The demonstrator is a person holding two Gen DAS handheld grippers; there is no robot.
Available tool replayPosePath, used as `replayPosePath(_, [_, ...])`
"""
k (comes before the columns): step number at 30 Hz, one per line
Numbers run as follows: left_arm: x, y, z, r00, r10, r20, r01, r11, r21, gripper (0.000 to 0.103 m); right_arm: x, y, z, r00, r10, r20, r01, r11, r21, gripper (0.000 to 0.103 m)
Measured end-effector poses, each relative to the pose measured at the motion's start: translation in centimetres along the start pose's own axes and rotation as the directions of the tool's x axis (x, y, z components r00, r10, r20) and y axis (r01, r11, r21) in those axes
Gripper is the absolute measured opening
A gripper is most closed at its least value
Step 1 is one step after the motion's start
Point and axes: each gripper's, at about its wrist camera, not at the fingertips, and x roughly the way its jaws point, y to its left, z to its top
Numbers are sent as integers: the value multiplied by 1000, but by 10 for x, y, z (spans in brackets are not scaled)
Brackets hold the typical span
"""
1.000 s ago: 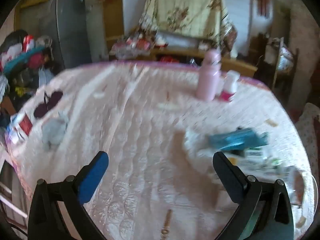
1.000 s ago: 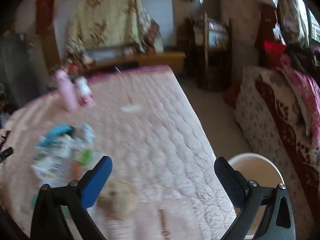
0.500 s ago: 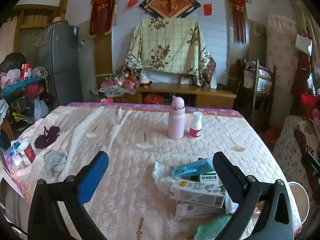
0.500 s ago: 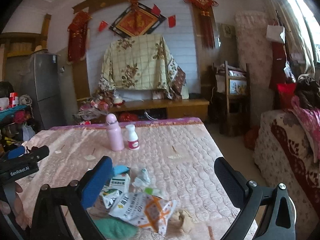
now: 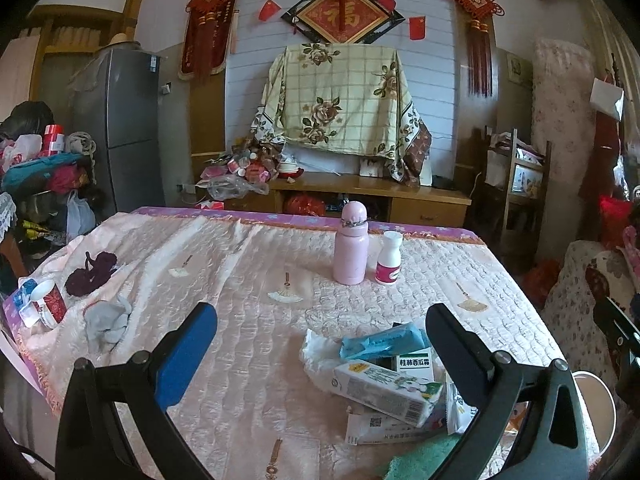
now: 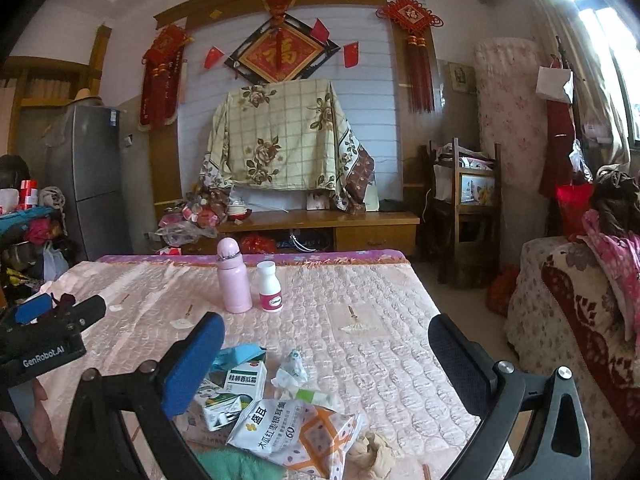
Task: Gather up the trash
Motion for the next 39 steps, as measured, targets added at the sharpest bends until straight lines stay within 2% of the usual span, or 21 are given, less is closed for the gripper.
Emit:
replayPosePath(12, [2,2,-1,1000,4,10,-4,1000,-5,103,16,3,-6,1000,-11,-9,12,1000,9,103])
replayPosePath(39, [4,0,-3,1000,11,24,-11,1000,7,103,22,0,-6,999,-34,-10,34,999,17,103])
